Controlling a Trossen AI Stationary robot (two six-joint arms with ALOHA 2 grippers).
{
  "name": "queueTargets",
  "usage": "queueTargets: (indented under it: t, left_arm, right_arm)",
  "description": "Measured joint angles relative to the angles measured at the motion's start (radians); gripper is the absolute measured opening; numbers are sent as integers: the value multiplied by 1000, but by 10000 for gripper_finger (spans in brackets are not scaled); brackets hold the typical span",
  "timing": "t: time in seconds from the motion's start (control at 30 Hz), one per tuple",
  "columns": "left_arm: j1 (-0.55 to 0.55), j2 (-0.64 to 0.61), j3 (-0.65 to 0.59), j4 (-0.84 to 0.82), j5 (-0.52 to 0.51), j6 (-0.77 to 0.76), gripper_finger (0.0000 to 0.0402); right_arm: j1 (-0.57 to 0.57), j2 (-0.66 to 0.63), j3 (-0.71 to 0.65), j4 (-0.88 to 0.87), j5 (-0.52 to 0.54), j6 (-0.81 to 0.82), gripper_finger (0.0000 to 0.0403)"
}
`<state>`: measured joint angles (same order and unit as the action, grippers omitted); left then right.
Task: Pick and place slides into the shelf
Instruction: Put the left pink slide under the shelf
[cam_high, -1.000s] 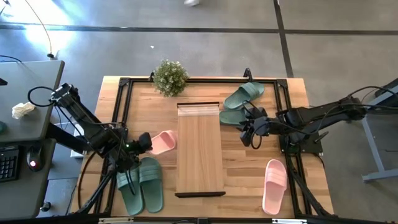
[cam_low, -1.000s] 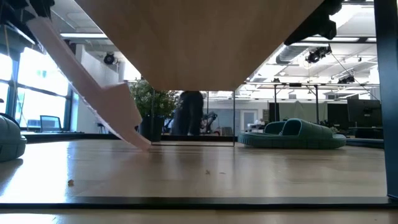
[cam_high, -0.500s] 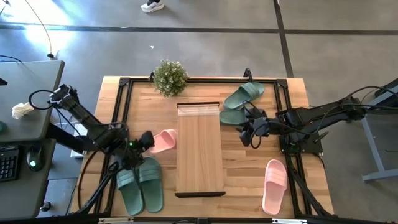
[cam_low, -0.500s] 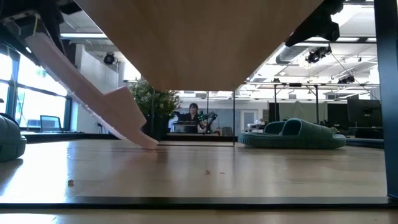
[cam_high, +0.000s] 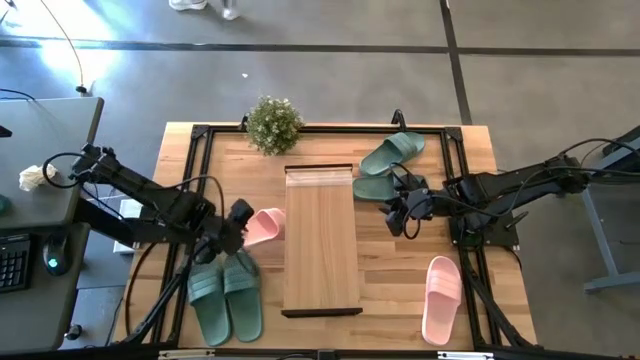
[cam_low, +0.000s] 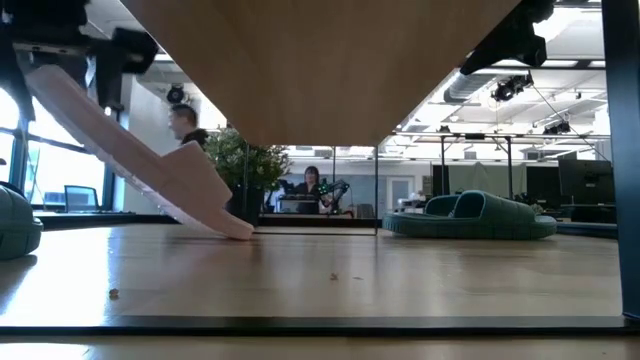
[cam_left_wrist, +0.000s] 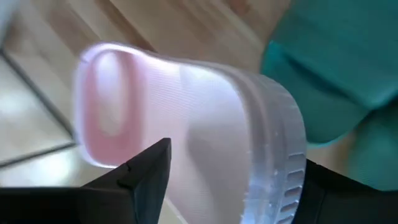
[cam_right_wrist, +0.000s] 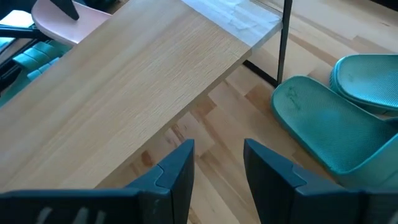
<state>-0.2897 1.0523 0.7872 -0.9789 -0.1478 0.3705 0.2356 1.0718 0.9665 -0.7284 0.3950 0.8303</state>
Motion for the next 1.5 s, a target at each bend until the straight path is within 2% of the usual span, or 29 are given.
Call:
queueTargets:
  t: [0.13, 0.3, 0.47, 0.57, 0.77, 0.93, 1.17, 1.33, 1.5]
  left_arm:
    - [107, 0, 1, -31, 146, -86, 233]
    - [215, 0, 1, -87, 253, -209, 226]
    - [266, 0, 1, -90, 292, -214, 218]
    - [262, 0, 1, -73, 303, -139, 216]
    - [249, 0, 1, -65, 260, -80, 217]
    - [250, 0, 22, -62, 235, -47, 237]
    - [250, 33, 113, -46, 62, 118, 277]
    - [250, 63, 129, -59, 53, 265, 294]
    - [250, 104, 128, -126, 53, 326, 306]
  right_arm:
    - [0, 0, 0, -6, -2, -8, 128]
    - [0, 0, 0, -33, -7, -27, 128]
    - [0, 0, 0, -62, -8, -50, 128]
    - [0, 0, 0, -77, -4, -67, 128]
    - [0, 1, 0, -87, -5, -79, 128]
    - [0, 1, 0, -102, 12, -92, 128]
    - [0, 1, 0, -102, 62, -132, 128]
    - [0, 1, 0, -107, 66, -132, 128]
    - [0, 1, 0, -115, 65, -133, 128]
